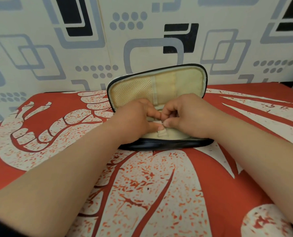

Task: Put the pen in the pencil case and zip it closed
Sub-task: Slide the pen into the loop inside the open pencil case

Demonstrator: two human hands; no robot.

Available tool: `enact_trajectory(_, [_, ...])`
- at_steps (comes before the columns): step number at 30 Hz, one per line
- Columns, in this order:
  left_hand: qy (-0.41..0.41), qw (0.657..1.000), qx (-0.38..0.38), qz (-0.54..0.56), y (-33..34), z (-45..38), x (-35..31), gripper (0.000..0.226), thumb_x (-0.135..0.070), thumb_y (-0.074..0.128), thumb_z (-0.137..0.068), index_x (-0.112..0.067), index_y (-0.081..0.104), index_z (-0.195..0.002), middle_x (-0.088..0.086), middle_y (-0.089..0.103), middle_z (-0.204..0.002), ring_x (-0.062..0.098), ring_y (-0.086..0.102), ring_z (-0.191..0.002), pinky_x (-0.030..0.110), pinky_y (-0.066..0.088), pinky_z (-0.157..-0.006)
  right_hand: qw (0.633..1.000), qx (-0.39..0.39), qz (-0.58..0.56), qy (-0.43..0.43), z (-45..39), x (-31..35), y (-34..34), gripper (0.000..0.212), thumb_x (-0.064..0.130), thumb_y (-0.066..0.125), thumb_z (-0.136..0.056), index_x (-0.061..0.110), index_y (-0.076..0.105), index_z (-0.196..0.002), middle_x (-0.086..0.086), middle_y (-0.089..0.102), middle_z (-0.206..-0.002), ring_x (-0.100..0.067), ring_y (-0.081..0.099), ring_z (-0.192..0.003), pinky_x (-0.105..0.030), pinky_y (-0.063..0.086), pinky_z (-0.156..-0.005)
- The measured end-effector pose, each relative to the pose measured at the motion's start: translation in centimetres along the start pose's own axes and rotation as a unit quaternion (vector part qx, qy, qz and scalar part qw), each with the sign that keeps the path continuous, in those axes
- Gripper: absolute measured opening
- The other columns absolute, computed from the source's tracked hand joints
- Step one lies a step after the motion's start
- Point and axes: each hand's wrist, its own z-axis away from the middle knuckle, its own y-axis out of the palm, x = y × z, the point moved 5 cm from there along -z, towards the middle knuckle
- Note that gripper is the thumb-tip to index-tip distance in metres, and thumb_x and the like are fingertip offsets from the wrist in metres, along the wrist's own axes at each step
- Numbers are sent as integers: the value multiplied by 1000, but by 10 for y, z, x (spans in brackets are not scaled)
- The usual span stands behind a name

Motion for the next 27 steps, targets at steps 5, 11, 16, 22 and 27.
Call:
enact_trajectory(5, [0,1000,-1,1,0,0,-1,31,-32,71,-73,-30,68,-103,-8,49,-98,8,47,-91,23,38,-83,999,-14,21,-30,1,5,-1,5,19,68,-74,22,68,-78,0,66,-79,-12,56,-70,-24,44,-65])
enact_trajectory(11, [15,998,-54,29,-5,4,-1,20,-27,77,-67,-28,62,-80,-18,46,-71,-20,44,-63,1,32,-55,998,-9,48,-32,8,-3,-8,14,16,66,-75,25,69,-86,7,61,-77,-5,52,-65,-17,40,-59])
enact_trajectory(16, [9,998,-49,33,-3,3,-1,14,-29,76,-67,-30,67,-78,-18,50,-75,-9,48,-68,7,36,-63,999,-27,23,-19,8,-4,-7,13,14,67,-75,23,69,-84,13,54,-73,-3,51,-66,-20,42,-63])
enact_trajectory(22, [-19,999,-44,19,-2,0,0,20,-33,76,-67,-25,71,-85,-15,53,-81,7,51,-79,28,45,-80,999,-24,19,-33,6,1,0,8,15,65,-78,20,66,-84,19,45,-72,-3,47,-67,-18,38,-60])
enact_trajectory(27, [-22,999,-38,-6,-2,0,-2,26,-34,75,-68,-20,71,-90,-6,55,-92,12,51,-82,33,46,-82,998,-30,31,-46,2,7,3,8,14,64,-78,17,65,-84,19,42,-71,-10,48,-76,-21,36,-67])
